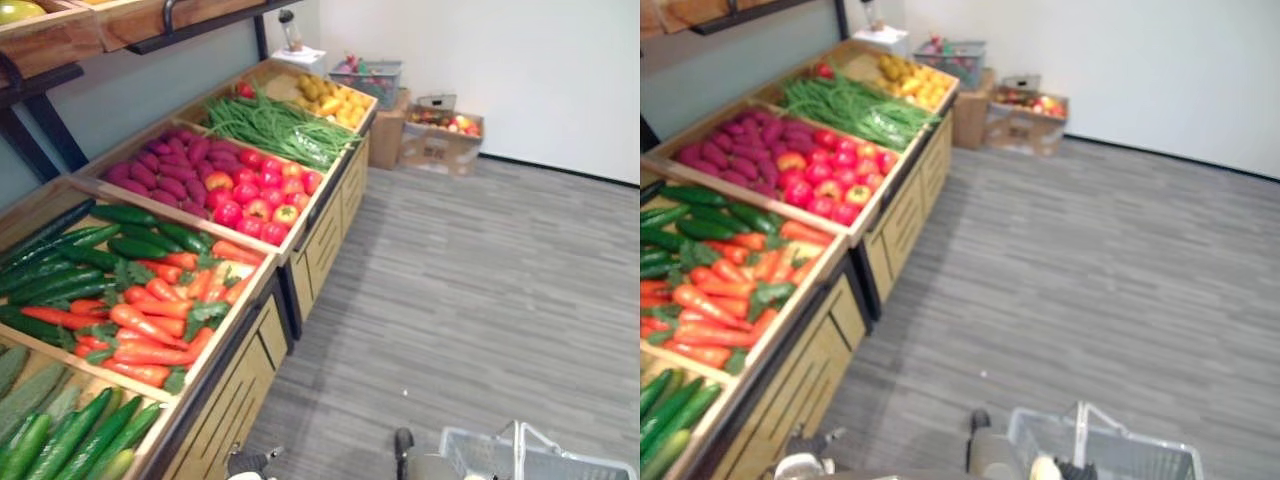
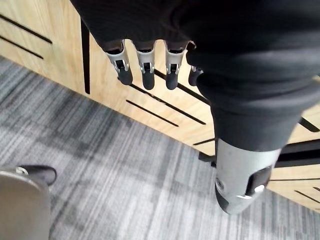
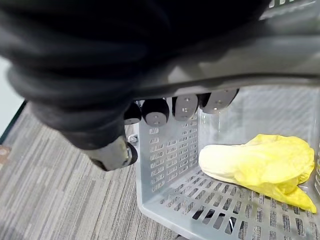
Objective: Pick vegetable in the basket
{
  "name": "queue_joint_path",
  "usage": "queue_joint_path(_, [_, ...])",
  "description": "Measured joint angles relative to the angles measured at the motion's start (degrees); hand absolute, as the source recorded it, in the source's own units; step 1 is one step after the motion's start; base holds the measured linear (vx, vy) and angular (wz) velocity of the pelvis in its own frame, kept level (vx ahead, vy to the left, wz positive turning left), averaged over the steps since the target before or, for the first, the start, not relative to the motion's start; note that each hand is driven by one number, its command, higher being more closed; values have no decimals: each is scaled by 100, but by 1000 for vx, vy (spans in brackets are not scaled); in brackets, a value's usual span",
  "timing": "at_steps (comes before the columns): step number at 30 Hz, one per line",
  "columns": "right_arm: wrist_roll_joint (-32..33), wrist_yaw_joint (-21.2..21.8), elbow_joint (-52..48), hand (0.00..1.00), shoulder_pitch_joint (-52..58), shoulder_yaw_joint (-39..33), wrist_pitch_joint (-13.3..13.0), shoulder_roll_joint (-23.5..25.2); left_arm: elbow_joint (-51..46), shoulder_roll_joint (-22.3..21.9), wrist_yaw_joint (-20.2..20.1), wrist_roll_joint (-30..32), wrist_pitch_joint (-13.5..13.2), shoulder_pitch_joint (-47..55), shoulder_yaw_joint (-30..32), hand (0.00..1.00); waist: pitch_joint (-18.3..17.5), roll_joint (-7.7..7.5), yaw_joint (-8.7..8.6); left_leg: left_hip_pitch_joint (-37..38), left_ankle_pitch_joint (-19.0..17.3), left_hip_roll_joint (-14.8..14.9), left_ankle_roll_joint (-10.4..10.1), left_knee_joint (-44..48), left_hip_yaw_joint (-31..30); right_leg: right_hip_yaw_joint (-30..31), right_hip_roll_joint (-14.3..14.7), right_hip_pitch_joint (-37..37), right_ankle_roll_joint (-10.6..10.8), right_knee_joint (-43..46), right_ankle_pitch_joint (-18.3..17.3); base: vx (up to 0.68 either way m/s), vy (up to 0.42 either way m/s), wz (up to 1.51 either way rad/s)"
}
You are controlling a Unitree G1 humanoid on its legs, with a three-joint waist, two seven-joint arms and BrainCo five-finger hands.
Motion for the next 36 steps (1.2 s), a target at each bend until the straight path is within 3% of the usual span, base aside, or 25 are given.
queue_joint_path(5, [-18, 69, -14, 100, -25, -31, 11, -78, 3, -216, -15, 24, -32, -9, 165, 0, -19, 70, 50, 174, 495, 193, -80, -140, -267, -411, -21, -102, -232, 987, -932, 281, -291, 37])
queue_joint_path(10, [-58, 122, 37, 100, -85, 27, 10, -68, -91, -263, -9, -14, 16, 35, 399, 0, -172, 192, 40, -537, 915, 413, -121, 648, -814, -1063, -36, 241, -452, 659, -1083, 211, -183, 65])
queue_joint_path(13, [-58, 123, 40, 100, -89, 21, 11, -92, -208, -238, -6, -50, 22, 41, 391, 0, -160, 158, 52, -1046, 1492, 473, -423, 1473, -665, -1500, -144, 784, -521, 221, -1054, 228, -158, 82])
queue_joint_path(14, [-58, 123, 76, 100, -85, 15, 10, -95, -222, -227, -6, -49, 18, 43, 384, 0, -131, 66, 53, -1167, 1672, 587, -422, 1712, -280, -1697, -253, 1056, -570, -1, -1020, 147, -61, 71])
queue_joint_path(15, [-57, 120, 94, 100, -83, 1, 10, -120, -220, -223, -7, -50, 17, 46, 374, 0, -141, 78, 47, -1236, 1666, 690, -399, 1824, 66, -1837, -299, 1191, -587, -112, -1005, 161, -51, 97])
queue_joint_path(17, [-55, 109, 200, 100, -73, -40, 10, -209, -220, -218, -8, -50, 18, 44, 365, 0, -139, 76, -13, -1444, 1411, 934, -282, 1928, 1328, -2241, -477, 1620, -569, -333, -993, 150, 4, 108])
queue_joint_path(18, [-55, 109, 246, 100, -71, -56, 10, -238, -220, -218, -5, -55, 15, 44, 332, 0, -137, 72, 5, -1484, 1373, 894, -260, 1684, 1627, -2308, -542, 1680, -541, -325, -977, 82, 75, 89])
queue_joint_path(20, [-55, 122, 283, 100, -149, -144, 6, -309, -157, -176, 7, -48, 20, 34, 204, 0, -184, 110, 11, -1587, 1766, 638, 25, 788, 1880, -2349, -535, 1679, -454, -329, -926, 68, 108, 74])
queue_joint_path(23, [-53, 125, 333, 100, -268, -224, -48, -304, -87, -74, 2, -58, 27, 17, 36, 0, -215, 104, -59, -1421, 1877, 306, -57, -276, 1726, -2278, -558, 1626, -286, -594, -823, 69, 183, 82])
queue_joint_path(26, [-73, 121, 466, 100, -405, -198, -62, -332, -103, -7, 3, -63, 16, -11, 17, 0, -175, 33, 9, -1415, 1952, 168, -76, -431, 1623, -2204, -602, 1687, -175, -744, -754, 16, 120, 28])
queue_joint_path(33, [-65, 125, 717, 100, -530, -140, -205, -500, 247, 305, 8, -57, 16, 46, -283, 0, -203, 143, 20, -1092, 1977, 37, -90, -1031, 1627, -1675, -516, 1691, 25, -1208, -491, -40, 50, -24])
queue_joint_path(36, [-54, 127, 814, 100, -551, -149, -193, -545, 350, 429, -1, -55, 34, 75, -341, 0, -172, 90, 11, -1047, 2052, -23, -70, -1200, 1748, -1497, -496, 1571, 52, -1278, -368, -73, 55, -30])
